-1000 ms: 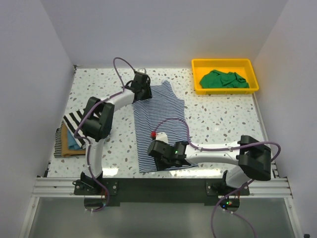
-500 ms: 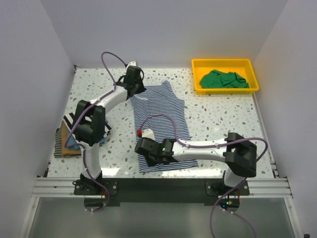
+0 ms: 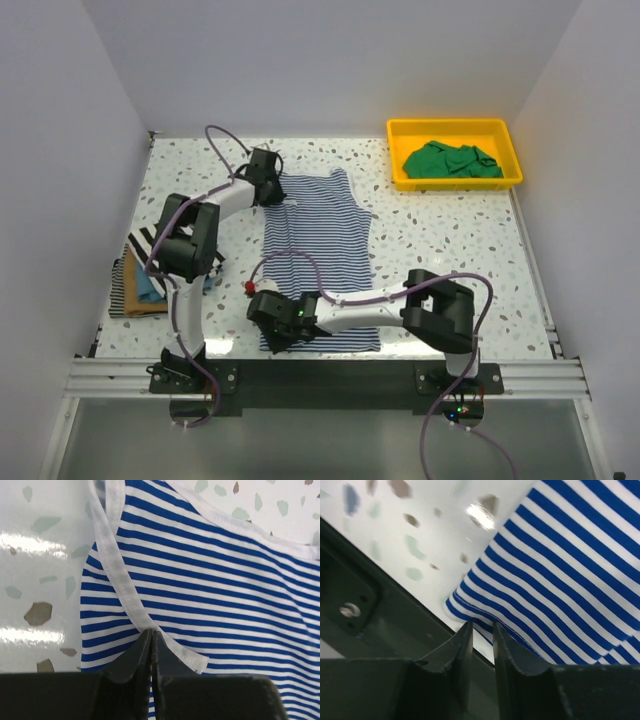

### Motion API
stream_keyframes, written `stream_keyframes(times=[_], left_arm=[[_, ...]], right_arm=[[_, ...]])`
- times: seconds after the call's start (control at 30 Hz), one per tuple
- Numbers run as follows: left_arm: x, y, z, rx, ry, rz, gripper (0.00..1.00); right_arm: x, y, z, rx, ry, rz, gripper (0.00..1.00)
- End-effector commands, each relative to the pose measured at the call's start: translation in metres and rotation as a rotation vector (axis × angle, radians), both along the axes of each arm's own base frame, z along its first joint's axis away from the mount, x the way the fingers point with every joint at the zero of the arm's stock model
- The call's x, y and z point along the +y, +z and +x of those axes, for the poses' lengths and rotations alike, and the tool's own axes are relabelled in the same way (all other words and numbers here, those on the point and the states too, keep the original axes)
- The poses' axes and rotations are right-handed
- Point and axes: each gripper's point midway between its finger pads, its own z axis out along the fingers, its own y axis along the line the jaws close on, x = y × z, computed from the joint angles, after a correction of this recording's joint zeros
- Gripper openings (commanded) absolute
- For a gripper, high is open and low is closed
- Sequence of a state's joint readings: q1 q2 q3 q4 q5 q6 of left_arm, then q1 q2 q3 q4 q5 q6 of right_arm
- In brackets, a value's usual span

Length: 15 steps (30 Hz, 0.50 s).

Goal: Fold and stack the tank tops
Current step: Fold the tank top

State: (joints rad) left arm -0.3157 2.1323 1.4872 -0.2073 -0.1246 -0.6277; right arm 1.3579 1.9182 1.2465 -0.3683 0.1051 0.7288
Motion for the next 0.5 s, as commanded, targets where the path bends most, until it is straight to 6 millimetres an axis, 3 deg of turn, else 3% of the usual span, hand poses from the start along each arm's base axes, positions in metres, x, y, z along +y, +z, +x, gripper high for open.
stream_keyframes(times=[0.0,0.13,0.23,0.27,0.3,0.33,0.4,0.43,0.47], left_arm=[[0.012,-0.016,0.012,0.033,-0.036,-0.006,0.09],[0.007,0.003,0.037,-0.019,-0.127,-0.052,0.25],[-0.008,0.039,0.060,-0.101,-0.218,-0.112,0.38],[-0.008,0.045,0.060,-0.107,-0.232,-0.105,0.42],[-0.010,0.061,0.063,-0.143,-0.244,-0.107,0.48],[-0.010,0.072,0.065,-0.165,-0.247,-0.105,0.55],[-0.012,0.104,0.065,-0.227,-0.257,-0.118,0.60],[-0.012,0.112,0.065,-0.243,-0.251,-0.131,0.64],[-0.016,0.134,0.061,-0.282,-0.260,-0.149,0.65]], right_arm=[[0.048,0.013,-0.010,0.043,0.084,0.146,0.28],[0.075,0.037,-0.003,0.007,0.148,0.246,0.39],[0.085,0.074,0.012,-0.043,0.164,0.318,0.48],[0.080,0.078,0.020,-0.058,0.153,0.319,0.52],[0.074,0.103,0.028,-0.091,0.137,0.356,0.54],[0.068,0.111,0.035,-0.105,0.122,0.363,0.56],[0.040,0.121,0.062,-0.141,0.046,0.343,0.59],[0.016,0.137,0.080,-0.162,-0.013,0.344,0.60],[0.001,0.143,0.094,-0.181,-0.057,0.338,0.60]])
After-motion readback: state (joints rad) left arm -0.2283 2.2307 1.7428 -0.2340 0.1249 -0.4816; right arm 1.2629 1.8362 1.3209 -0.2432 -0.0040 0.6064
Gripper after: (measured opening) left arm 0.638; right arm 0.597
